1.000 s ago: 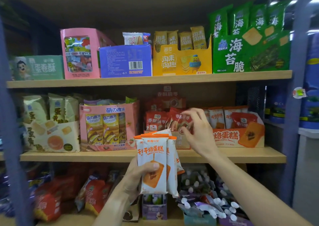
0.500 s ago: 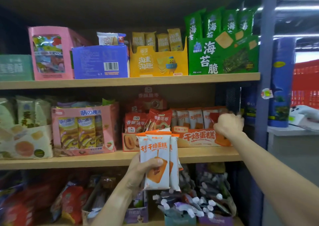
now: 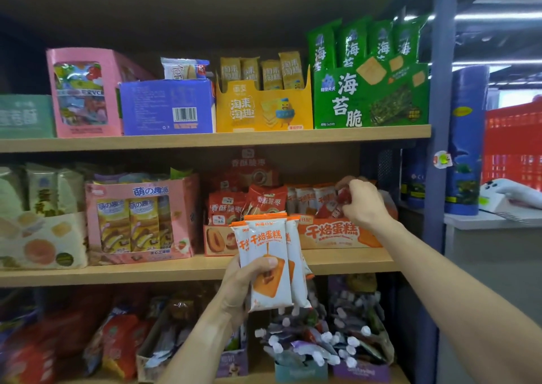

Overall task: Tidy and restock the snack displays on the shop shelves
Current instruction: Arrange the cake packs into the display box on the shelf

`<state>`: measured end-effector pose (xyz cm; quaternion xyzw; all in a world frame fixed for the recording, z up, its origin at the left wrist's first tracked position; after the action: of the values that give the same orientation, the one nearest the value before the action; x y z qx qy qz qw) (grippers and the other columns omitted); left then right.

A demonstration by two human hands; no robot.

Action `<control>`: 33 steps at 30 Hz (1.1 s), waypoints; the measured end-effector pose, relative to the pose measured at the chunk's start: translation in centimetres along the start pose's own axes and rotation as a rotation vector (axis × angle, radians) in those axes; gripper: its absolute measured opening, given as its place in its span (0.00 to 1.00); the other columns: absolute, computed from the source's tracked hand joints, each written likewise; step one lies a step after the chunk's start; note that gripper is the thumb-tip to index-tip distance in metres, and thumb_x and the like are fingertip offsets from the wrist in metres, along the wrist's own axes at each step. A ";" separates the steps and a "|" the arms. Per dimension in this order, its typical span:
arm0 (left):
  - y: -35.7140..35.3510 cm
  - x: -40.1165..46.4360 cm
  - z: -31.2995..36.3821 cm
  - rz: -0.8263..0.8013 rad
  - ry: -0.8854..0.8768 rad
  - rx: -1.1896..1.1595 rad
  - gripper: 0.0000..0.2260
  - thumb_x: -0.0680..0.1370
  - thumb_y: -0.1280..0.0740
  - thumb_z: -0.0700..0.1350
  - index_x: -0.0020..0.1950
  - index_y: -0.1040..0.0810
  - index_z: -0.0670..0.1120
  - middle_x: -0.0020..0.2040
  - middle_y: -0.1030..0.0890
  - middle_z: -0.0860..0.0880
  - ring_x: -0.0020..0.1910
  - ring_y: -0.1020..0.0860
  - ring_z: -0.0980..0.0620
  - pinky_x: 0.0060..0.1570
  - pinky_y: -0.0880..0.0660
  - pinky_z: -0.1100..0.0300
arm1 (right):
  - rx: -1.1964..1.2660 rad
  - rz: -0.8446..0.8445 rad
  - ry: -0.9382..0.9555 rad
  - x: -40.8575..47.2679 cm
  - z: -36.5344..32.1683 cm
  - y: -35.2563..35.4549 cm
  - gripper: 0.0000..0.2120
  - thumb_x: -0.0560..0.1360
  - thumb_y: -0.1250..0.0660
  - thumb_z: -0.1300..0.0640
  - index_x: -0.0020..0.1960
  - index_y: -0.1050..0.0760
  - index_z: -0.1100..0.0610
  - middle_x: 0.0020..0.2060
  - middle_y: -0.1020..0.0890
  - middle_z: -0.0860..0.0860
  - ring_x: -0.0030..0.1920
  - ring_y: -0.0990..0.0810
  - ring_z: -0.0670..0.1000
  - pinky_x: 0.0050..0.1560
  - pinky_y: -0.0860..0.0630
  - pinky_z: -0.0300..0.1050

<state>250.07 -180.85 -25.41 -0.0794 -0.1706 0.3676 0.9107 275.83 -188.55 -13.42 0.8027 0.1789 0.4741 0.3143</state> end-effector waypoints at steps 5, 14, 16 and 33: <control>1.7 -0.6 0.6 0.012 -0.042 -0.045 0.35 0.60 0.20 0.48 0.65 0.23 0.43 0.55 0.14 0.41 0.52 0.14 0.42 0.47 0.17 0.48 | 0.244 0.163 0.219 -1.1 -3.4 3.4 0.14 0.73 0.26 0.64 0.55 0.17 0.50 0.50 0.23 0.48 0.54 0.24 0.49 0.54 0.23 0.46; 6.7 -2.8 1.8 0.073 -0.097 -0.091 0.41 0.51 0.13 0.51 0.60 0.19 0.40 0.54 0.16 0.37 0.49 0.16 0.39 0.50 0.18 0.44 | 0.937 -0.096 0.077 -0.9 -12.3 0.7 0.07 0.79 0.29 0.60 0.55 0.22 0.54 0.49 0.14 0.50 0.49 0.13 0.50 0.43 0.15 0.49; 7.9 -3.2 2.0 0.104 -0.100 -0.089 0.42 0.52 0.13 0.50 0.62 0.20 0.39 0.55 0.17 0.35 0.52 0.18 0.36 0.58 0.23 0.37 | 0.941 -0.106 0.053 -0.2 -14.1 -1.1 0.07 0.78 0.29 0.59 0.56 0.23 0.52 0.50 0.15 0.50 0.51 0.14 0.50 0.46 0.15 0.51; 13.1 -5.4 4.0 0.150 -0.120 -0.063 0.25 0.55 0.15 0.47 0.50 0.13 0.45 0.52 0.16 0.37 0.48 0.16 0.39 0.50 0.18 0.44 | 0.335 -0.218 0.041 2.0 -21.2 -9.6 0.13 0.78 0.30 0.58 0.60 0.27 0.59 0.54 0.19 0.55 0.55 0.19 0.56 0.54 0.19 0.51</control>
<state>236.55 -175.12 -26.56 -0.0985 -0.2302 0.4331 0.8659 258.33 -173.23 -11.09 0.8099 0.3475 0.4172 0.2219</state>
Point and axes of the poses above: each hand's wrist, its own x-axis towards the middle knuckle, its own y-axis out of the back of the hand, z = x × y, the point moved 4 cm from there along x, towards the middle knuckle
